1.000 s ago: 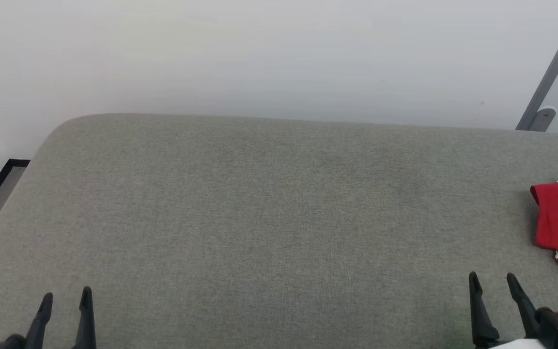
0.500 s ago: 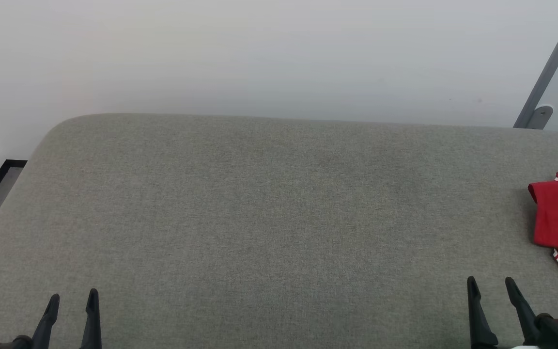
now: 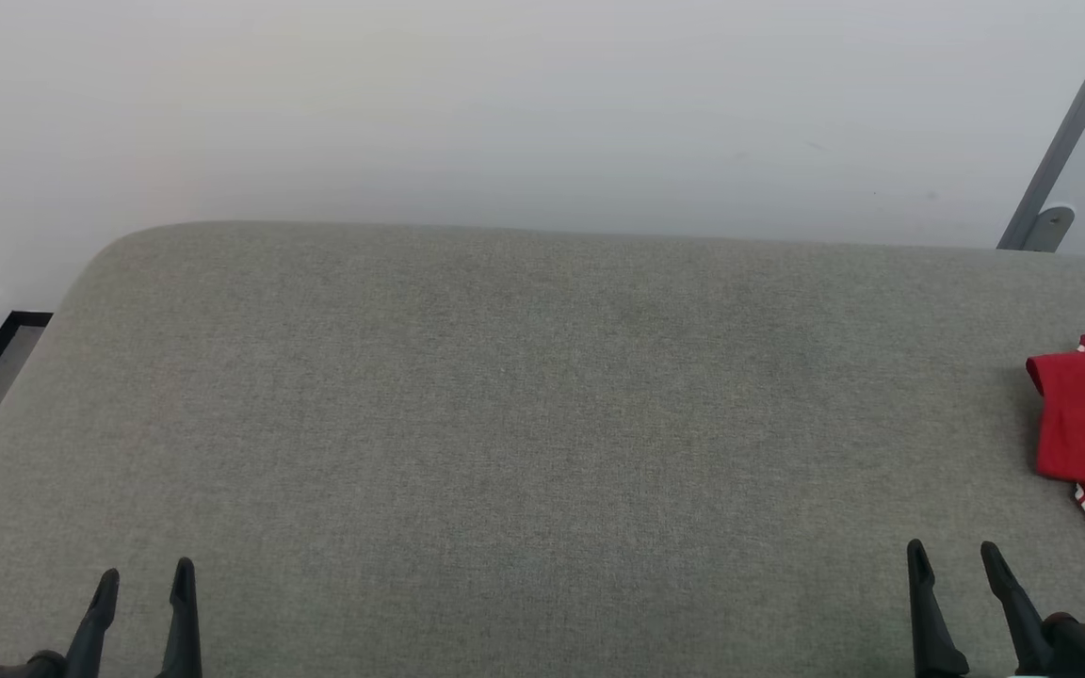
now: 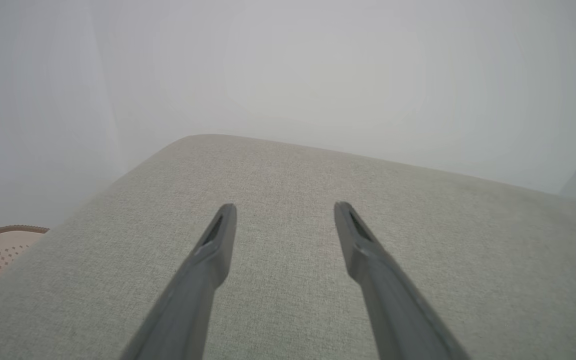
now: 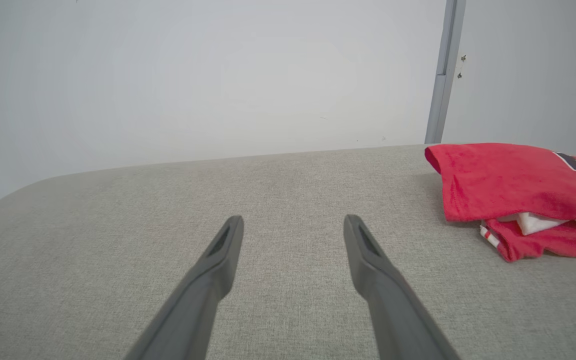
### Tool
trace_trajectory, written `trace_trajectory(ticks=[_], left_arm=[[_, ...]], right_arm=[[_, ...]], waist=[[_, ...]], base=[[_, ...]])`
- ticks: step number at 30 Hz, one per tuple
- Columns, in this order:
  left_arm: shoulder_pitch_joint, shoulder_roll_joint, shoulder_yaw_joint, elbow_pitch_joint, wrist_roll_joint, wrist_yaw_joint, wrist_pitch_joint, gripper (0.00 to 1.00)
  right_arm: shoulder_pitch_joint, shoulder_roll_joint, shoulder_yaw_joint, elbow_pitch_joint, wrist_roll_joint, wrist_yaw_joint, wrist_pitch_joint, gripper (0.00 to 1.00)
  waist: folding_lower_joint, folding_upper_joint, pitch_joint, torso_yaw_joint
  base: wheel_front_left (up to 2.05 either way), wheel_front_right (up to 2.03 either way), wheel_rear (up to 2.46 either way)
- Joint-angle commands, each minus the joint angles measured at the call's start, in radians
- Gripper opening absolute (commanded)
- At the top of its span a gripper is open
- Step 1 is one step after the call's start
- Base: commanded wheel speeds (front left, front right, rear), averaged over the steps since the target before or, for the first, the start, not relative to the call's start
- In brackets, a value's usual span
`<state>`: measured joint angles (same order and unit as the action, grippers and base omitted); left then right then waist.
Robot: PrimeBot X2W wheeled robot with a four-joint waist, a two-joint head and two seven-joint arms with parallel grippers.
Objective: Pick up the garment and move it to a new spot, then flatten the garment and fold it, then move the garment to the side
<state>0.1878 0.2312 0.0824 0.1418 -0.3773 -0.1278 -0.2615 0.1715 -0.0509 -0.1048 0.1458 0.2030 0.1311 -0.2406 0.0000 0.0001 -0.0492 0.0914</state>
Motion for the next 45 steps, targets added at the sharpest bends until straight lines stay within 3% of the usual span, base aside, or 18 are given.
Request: trace_trajectory(ticks=[1,2,3,7,26,45], left_arm=[[0.0,-0.001,0.002,-0.001,0.001,-0.003,-0.004,1.0],[-0.002,-0.001,0.004,-0.002,0.003,-0.003,-0.004,1.0],[0.0,-0.005,0.001,0.001,0.0,0.0,0.0,0.0],[0.002,-0.027,-0.006,0.035,-0.007,0.0,0.005,0.0],[-0.077,-0.066,0.005,0.051,-0.323,-0.001,0.101,0.0],[-0.135,-0.094,0.012,0.063,-0.553,-0.002,0.17,0.0]], right_arm=[[0.006,0.001,-0.003,-0.003,0.003,-0.001,0.0,1.0],[0.006,0.001,-0.004,-0.003,0.005,-0.001,0.0,1.0],[0.0,0.0,-0.002,0.001,0.001,0.0,0.0,0.0],[0.004,0.005,0.0,0.035,0.008,0.0,0.005,0.0],[-0.071,0.004,-0.002,0.05,0.369,0.0,0.095,0.0],[-0.126,0.002,-0.004,0.061,0.63,0.0,0.16,0.0]], waist=[[0.0,-0.0001,-0.001,0.001],[0.0,-0.0001,-0.001,0.001],[0.0,-0.0001,-0.001,0.001],[0.0,-0.0001,-0.001,0.001],[0.0,-0.0001,0.007,-0.014],[0.0,-0.0001,0.015,-0.027]], base=[[0.0,0.0,0.0],[0.0,0.0,0.0],[0.0,0.0,0.0],[0.0,0.0,0.0],[0.0,0.0,0.0],[0.0,0.0,0.0]])
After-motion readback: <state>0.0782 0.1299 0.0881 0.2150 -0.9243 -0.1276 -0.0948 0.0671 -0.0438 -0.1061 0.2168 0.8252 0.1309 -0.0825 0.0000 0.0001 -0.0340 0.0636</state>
